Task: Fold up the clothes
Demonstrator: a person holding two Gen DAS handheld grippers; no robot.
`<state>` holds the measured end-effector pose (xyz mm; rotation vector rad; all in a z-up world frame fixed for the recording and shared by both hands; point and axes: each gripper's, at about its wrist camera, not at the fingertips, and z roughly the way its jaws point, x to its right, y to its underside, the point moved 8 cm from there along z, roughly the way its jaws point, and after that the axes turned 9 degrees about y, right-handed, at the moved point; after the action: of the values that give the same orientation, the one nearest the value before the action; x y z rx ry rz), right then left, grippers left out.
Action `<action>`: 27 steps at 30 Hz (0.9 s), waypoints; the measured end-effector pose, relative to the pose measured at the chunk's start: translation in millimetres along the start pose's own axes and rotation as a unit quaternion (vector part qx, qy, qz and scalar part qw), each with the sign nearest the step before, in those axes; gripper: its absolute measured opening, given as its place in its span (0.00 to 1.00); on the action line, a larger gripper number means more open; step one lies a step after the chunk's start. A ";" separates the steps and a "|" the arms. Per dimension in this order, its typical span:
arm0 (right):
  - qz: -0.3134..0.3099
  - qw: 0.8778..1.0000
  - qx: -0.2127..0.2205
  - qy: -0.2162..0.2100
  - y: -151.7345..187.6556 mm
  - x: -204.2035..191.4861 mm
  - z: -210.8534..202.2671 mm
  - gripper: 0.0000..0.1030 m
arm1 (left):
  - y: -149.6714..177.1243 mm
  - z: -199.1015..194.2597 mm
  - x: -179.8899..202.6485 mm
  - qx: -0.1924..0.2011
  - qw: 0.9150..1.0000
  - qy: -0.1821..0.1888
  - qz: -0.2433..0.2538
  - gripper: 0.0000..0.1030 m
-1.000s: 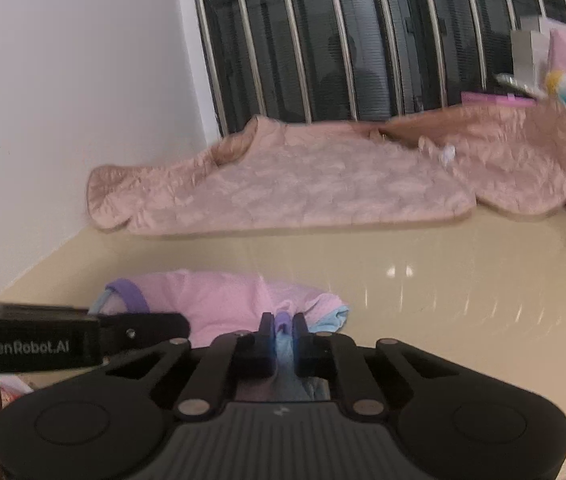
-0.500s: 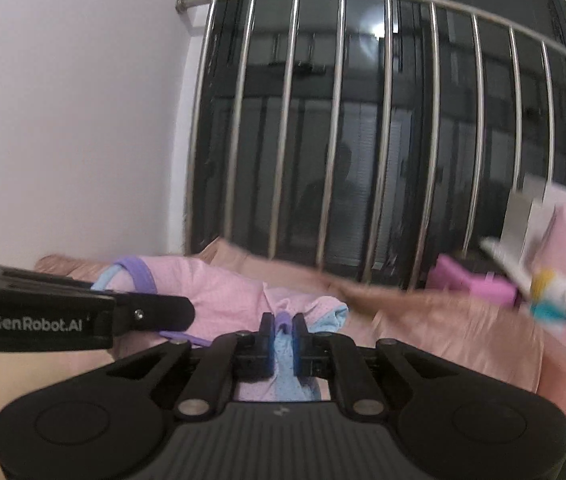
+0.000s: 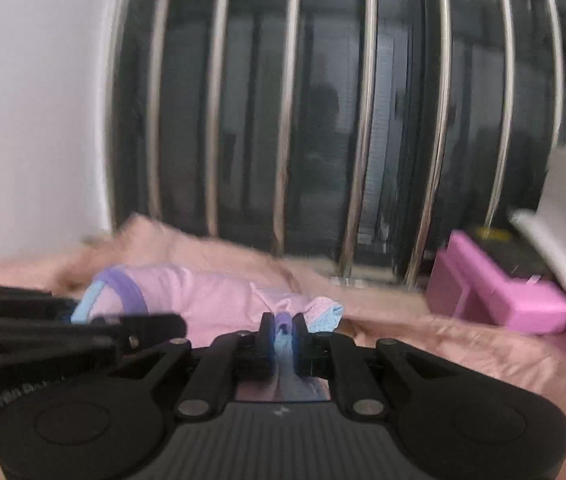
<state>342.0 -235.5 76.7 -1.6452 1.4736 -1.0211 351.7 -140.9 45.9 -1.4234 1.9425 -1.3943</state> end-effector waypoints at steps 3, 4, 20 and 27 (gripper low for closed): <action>0.016 0.997 -0.067 -0.015 30.8 4.6 65.9 0.07 | 45.8 46.4 -27.2 -0.063 0.998 -0.013 -0.020 0.17; 0.020 0.995 -0.092 -0.021 44.4 4.9 82.4 0.07 | 57.5 51.0 -31.4 -0.072 0.997 -0.016 -0.019 0.22; 0.043 0.997 -0.031 0.060 32.1 50.7 -34.2 0.47 | 29.1 -110.2 -42.7 -0.048 0.995 -0.090 -0.004 0.57; 0.038 0.999 0.007 0.020 43.2 15.5 -159.6 0.55 | 77.8 -201.2 -27.5 -0.034 0.992 -0.118 -0.023 0.72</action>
<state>180.8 -254.7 111.7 -1.5553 1.5399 -1.0246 174.2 -16.4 62.8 -1.5940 1.8315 -1.1289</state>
